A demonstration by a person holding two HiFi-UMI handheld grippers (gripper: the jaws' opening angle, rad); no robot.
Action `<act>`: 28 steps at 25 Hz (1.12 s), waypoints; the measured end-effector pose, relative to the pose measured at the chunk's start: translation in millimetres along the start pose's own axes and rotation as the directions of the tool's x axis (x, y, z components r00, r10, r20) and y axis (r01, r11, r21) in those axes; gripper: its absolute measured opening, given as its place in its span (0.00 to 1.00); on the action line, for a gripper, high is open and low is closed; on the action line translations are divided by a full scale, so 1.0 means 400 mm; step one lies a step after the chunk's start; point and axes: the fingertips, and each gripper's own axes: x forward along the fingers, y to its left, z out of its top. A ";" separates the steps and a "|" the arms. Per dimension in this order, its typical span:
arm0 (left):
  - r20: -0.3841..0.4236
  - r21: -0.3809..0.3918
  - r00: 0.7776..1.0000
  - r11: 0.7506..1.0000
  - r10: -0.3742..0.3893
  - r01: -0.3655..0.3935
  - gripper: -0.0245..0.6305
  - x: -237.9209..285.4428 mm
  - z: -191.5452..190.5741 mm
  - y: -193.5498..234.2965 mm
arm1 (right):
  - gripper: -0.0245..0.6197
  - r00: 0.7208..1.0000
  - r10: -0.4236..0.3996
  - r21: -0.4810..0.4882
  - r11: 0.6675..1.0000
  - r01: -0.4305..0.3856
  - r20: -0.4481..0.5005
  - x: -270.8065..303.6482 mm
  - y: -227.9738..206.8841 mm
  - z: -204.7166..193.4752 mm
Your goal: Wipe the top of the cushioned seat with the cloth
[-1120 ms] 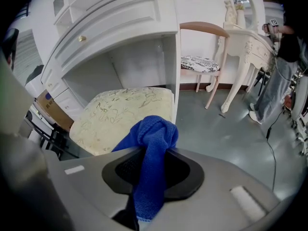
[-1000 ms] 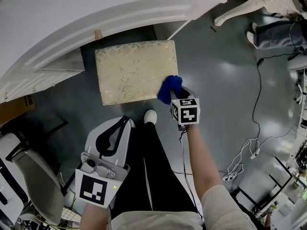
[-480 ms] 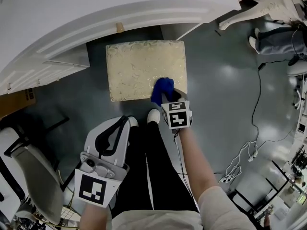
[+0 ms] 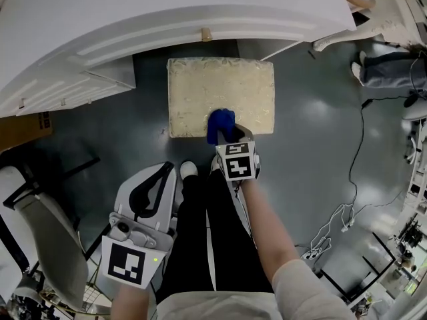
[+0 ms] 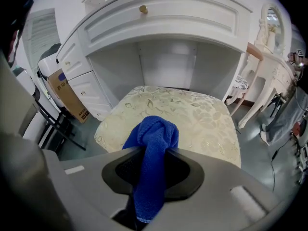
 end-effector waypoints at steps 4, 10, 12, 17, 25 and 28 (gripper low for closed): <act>0.006 -0.015 1.000 1.000 0.027 -0.027 0.04 -0.036 -0.010 0.037 | 0.20 1.000 0.023 -0.021 1.000 -0.023 0.008 0.017 0.062 0.021; 0.012 -0.034 0.998 0.997 0.067 -0.066 0.04 -0.080 -0.025 0.088 | 0.20 0.998 0.070 -0.064 0.996 -0.070 0.006 0.043 0.168 0.053; 0.016 -0.041 0.997 0.996 0.081 -0.080 0.04 -0.094 -0.028 0.107 | 0.20 0.997 0.078 -0.069 0.995 -0.078 0.003 0.049 0.195 0.059; 0.022 -0.052 0.994 0.993 0.108 -0.107 0.04 -0.125 -0.035 0.144 | 0.20 0.994 0.108 -0.101 0.989 -0.108 -0.001 0.061 0.261 0.079; 0.027 -0.059 0.992 0.990 0.126 -0.124 0.04 -0.150 -0.040 0.176 | 0.20 0.991 0.134 -0.122 0.983 -0.135 -0.017 0.074 0.304 0.095; 0.025 -0.061 0.992 0.990 0.126 -0.124 0.04 -0.153 -0.041 0.174 | 0.20 0.987 0.158 -0.090 0.983 -0.159 -0.013 0.067 0.302 0.097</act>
